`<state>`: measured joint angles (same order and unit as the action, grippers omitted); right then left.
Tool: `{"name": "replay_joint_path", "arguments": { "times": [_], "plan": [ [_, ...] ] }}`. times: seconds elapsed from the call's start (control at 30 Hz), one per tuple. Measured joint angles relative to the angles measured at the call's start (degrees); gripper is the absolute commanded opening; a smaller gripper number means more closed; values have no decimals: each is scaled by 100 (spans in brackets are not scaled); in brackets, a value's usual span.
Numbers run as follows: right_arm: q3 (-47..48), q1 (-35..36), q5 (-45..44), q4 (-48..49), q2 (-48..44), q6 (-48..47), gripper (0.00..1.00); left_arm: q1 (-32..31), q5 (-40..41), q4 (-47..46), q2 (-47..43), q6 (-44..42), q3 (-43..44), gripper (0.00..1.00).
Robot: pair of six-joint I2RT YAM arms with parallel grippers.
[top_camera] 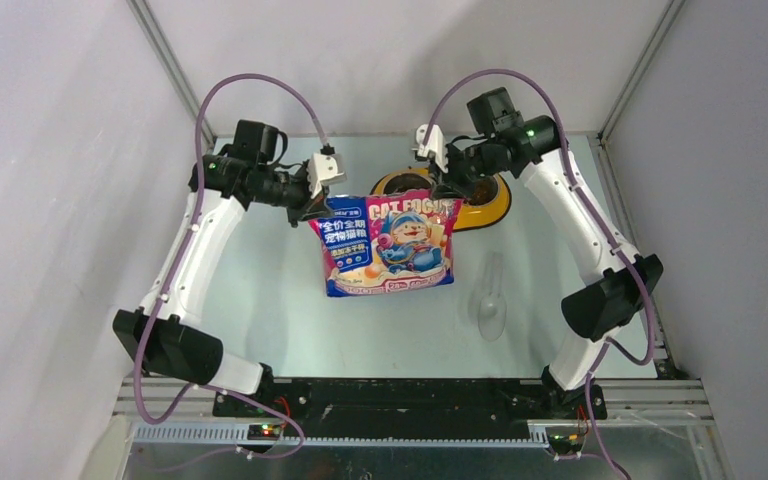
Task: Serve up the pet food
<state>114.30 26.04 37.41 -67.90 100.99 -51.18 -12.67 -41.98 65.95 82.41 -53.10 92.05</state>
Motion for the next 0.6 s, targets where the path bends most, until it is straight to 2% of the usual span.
{"name": "replay_joint_path", "arguments": {
  "times": [0.1,0.13,0.2,0.27,0.33,0.4,0.43,0.47,0.5,0.53,0.6],
  "plan": [
    [-2,-111,-127,-129,-33,4,0,37,24,72,17,-9,4,0],
    [-2,-184,-153,-175,-55,-15,0,59,20,74,20,-11,4,0],
    [-2,-293,-66,-240,-83,-76,9,63,-37,68,31,-13,22,0],
    [-7,-310,-39,-249,-83,-81,0,61,-50,83,33,-37,22,0],
    [-9,-367,-48,-286,-103,-131,0,70,-68,92,44,-52,26,0],
    [-11,-391,15,-337,-103,-236,10,70,-81,107,44,-57,35,0],
    [-17,-400,35,-337,-105,-238,2,68,-85,105,46,-57,35,0],
    [-26,-411,26,-330,-107,-232,0,70,-74,109,46,-59,35,0],
    [-48,-459,-13,-337,-131,-238,0,74,-68,122,46,-81,35,3],
    [-87,-516,79,-343,-166,-264,0,74,-94,103,52,-87,35,18],
    [-157,-573,175,-352,-208,-304,1,74,-133,103,52,-107,42,31]
  ]
}}
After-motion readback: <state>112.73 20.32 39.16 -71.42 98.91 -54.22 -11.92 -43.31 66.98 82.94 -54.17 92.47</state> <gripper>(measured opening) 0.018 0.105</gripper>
